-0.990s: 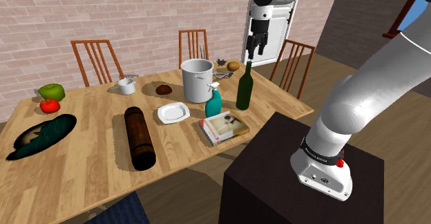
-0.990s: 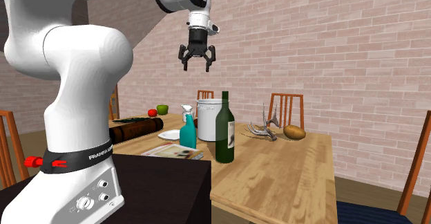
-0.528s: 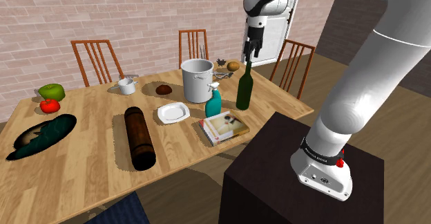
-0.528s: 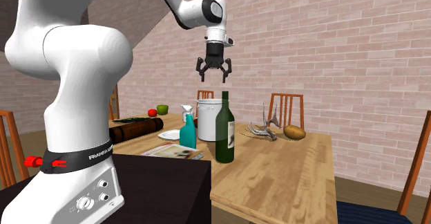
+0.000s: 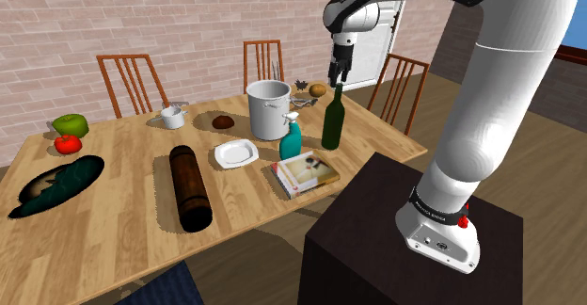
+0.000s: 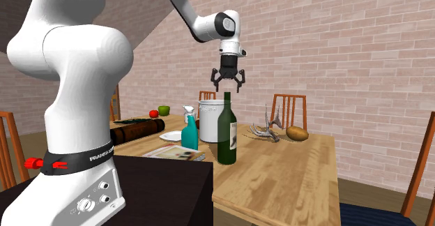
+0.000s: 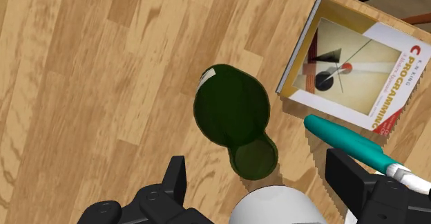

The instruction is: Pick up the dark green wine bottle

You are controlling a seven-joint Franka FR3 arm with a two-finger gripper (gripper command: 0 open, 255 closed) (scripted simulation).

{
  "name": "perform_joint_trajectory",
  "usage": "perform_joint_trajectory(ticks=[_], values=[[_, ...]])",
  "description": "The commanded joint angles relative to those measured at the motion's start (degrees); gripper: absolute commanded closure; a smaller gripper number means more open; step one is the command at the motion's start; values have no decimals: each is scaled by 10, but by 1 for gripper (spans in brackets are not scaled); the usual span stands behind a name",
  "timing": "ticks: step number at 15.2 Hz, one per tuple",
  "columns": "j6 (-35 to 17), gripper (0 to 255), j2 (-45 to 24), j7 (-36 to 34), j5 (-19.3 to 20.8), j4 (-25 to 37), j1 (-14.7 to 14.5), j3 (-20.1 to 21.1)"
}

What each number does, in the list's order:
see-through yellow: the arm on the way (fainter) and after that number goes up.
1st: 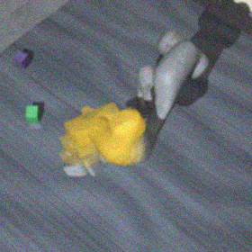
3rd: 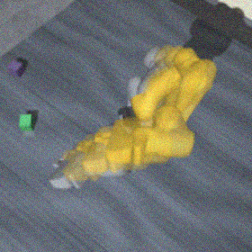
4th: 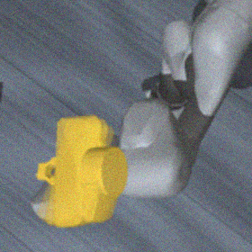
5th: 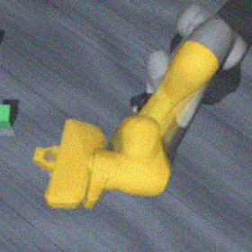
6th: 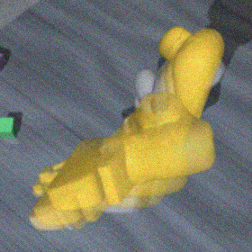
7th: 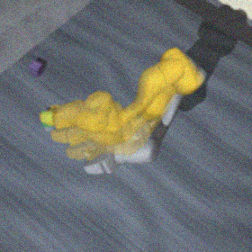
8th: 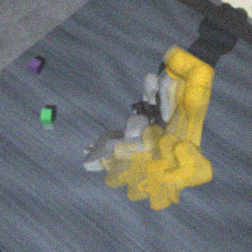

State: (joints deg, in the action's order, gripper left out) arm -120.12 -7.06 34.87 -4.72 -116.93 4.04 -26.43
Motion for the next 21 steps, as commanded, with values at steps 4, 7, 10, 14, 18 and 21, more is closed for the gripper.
perform_joint_trajectory(ticks=[4, 7, 10, 14, 18, 21], values=[[-35, 0, -23, 10, -14, -15, 3, 2], [-40, 255, -23, 11, -14, -19, 3, 2], [-40, 255, -24, 11, -15, -18, 3, 2], [-40, 255, -24, 11, -14, -19, 3, 2], [-25, 255, -17, 8, -10, -10, 2, 1], [-4, 255, -5, 3, -3, 0, 1, 0]])
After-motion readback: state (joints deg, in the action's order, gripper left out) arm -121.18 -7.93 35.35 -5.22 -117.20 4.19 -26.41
